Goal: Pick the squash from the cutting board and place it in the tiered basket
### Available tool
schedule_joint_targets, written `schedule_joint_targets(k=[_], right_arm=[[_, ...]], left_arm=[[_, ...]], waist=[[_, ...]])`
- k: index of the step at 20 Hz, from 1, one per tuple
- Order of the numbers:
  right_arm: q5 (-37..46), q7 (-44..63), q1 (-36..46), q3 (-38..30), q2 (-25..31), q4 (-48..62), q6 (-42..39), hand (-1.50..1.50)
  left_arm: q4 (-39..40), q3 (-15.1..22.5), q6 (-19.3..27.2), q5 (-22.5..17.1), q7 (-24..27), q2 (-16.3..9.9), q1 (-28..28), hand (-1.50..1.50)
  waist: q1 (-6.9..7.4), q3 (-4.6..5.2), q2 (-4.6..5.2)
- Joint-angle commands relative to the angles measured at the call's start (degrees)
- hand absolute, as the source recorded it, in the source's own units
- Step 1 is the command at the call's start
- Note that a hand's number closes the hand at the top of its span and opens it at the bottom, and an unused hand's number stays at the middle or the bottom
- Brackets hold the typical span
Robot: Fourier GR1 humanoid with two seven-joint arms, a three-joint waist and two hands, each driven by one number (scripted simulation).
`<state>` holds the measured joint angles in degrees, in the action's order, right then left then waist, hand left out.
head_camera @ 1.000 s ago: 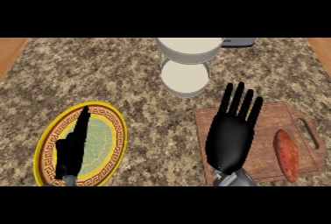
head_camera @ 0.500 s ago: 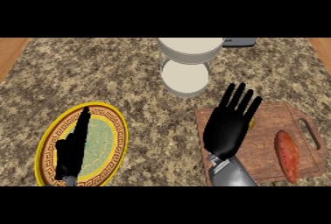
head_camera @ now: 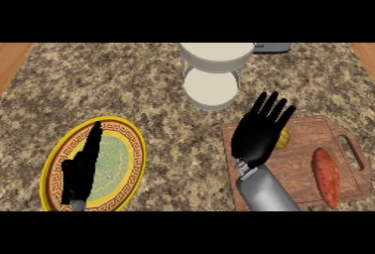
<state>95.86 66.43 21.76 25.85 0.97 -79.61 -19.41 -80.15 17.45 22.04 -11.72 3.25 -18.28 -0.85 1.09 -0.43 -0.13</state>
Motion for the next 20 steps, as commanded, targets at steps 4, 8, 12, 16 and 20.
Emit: schedule_joint_targets(k=[4, 8, 12, 16, 20], right_arm=[[-2.8, 13.3, 0.9, -2.9, -0.9, 2.2, -7.3, -1.5], [-4.9, 15.4, 1.4, -2.1, -0.9, 5.1, -5.9, -1.5], [-4.1, 14.1, 2.9, -4.5, -0.9, 5.2, -6.1, -1.5], [-5.3, 14.7, 4.3, -7.2, -0.9, 8.6, -5.3, -1.5], [-7.3, 14.6, 2.7, -7.6, -0.9, 6.0, -7.0, -1.5]], left_arm=[[0.5, 1.1, 0.5, 0.2, -4.1, 1.1, -1.0, 0.0], [2.0, 1.6, 0.8, 1.7, -1.4, 2.4, -1.6, 0.0], [2.6, 0.2, 1.2, 1.3, -4.4, 2.6, 1.2, 0.0], [-0.4, 0.5, 0.0, 1.2, -4.3, 1.6, -1.4, 0.0], [-2.2, 0.6, 0.3, 2.1, -4.3, 0.9, -3.6, 0.0]], waist=[[-0.34, 0.41, 0.18], [0.1, 0.42, 0.27], [-0.68, 0.43, 0.22], [0.08, 0.41, 0.27], [-0.25, 0.41, 0.0]])
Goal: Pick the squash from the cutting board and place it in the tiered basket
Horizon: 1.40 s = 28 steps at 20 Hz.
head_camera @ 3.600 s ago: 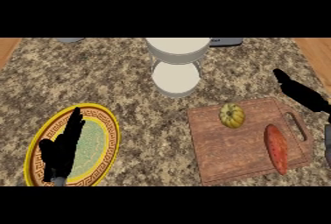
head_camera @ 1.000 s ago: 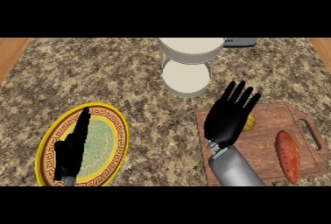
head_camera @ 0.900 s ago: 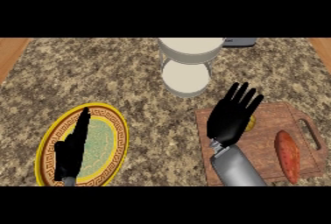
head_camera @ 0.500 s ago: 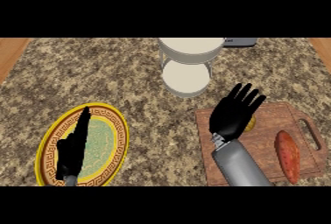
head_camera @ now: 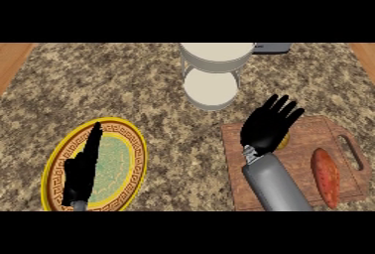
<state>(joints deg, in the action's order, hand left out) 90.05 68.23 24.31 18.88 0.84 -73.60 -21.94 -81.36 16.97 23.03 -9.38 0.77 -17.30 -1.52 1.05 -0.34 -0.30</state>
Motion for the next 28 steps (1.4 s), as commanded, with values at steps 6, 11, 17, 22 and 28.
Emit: schedule_joint_targets(k=[6, 11, 17, 22, 28], right_arm=[[-1.6, 12.8, 0.5, -2.7, -0.8, 2.5, -1.4, -1.5], [0.4, 9.9, -4.1, -3.1, -0.8, 2.0, 1.9, -1.5], [2.4, 5.6, -3.3, -3.9, -0.8, 2.1, 1.9, 1.5], [6.0, -1.0, -1.6, -4.7, 1.6, 9.2, 3.8, 1.5], [-9.7, -31.5, -3.6, -5.1, 2.6, 1.8, 3.9, 1.5]], left_arm=[[3.0, 0.2, -0.7, 0.0, -0.9, 1.9, -0.3, 0.0], [3.5, 0.1, 0.1, 1.0, -0.7, 3.3, 0.2, 0.0], [3.3, -0.9, -2.4, 0.5, 0.0, 2.3, -1.8, 0.0], [2.7, -1.0, -1.6, 1.1, -0.2, 3.3, -1.9, 0.0], [1.6, -1.5, -2.5, 1.1, 0.5, 2.3, -3.3, 0.0]], waist=[[-0.44, 0.35, 0.47], [-1.09, 0.36, 0.4], [-0.84, 0.35, 0.32], [-0.47, 0.34, 0.52], [-0.57, 0.22, 0.5]])
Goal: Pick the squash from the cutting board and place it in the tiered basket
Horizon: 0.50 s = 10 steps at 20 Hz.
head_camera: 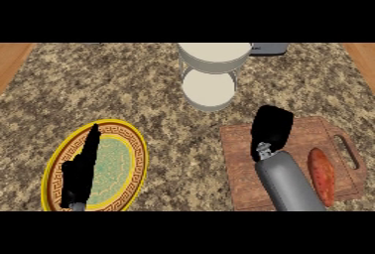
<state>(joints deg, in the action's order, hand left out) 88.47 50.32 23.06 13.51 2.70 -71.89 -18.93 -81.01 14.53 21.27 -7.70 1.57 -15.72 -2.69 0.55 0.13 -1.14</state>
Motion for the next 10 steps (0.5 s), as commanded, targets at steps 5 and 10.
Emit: schedule_joint_targets(k=[5, 10], right_arm=[[-22.8, -34.3, -1.8, -5.6, 6.3, -6.1, -1.7, 1.5], [-34.3, -41.0, -4.3, -15.6, 9.4, -14.0, -4.5, 1.5]], left_arm=[[0.6, 0.1, -0.4, -0.9, -1.4, 0.7, -1.9, 0.0], [0.7, 0.9, 0.5, 0.1, -1.7, 2.1, -2.7, 0.0]], waist=[[-1.24, -0.28, 1.16], [-2.3, -0.17, 0.8]])
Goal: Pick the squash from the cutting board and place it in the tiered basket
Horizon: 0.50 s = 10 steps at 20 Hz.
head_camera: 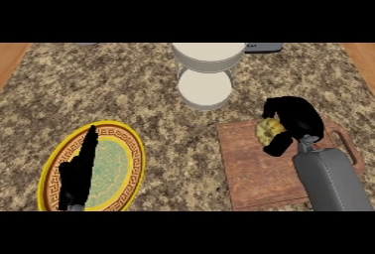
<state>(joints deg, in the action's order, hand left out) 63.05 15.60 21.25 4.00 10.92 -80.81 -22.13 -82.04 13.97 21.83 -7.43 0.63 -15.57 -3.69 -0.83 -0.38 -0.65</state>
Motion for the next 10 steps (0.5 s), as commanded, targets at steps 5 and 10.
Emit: schedule_joint_targets(k=[5, 10], right_arm=[[-19.7, 1.2, 5.1, -16.9, -2.1, -14.8, -7.5, 1.5], [-27.2, 4.5, 10.6, -23.4, 3.5, -28.3, -14.9, 1.5]], left_arm=[[0.1, 0.4, -1.0, -0.6, -2.1, 0.5, -1.4, 0.0], [0.4, -0.8, -2.0, -1.3, -1.8, 0.1, -2.2, 0.0]], waist=[[-0.67, 0.38, 0.06], [-1.06, 0.43, -0.13]])
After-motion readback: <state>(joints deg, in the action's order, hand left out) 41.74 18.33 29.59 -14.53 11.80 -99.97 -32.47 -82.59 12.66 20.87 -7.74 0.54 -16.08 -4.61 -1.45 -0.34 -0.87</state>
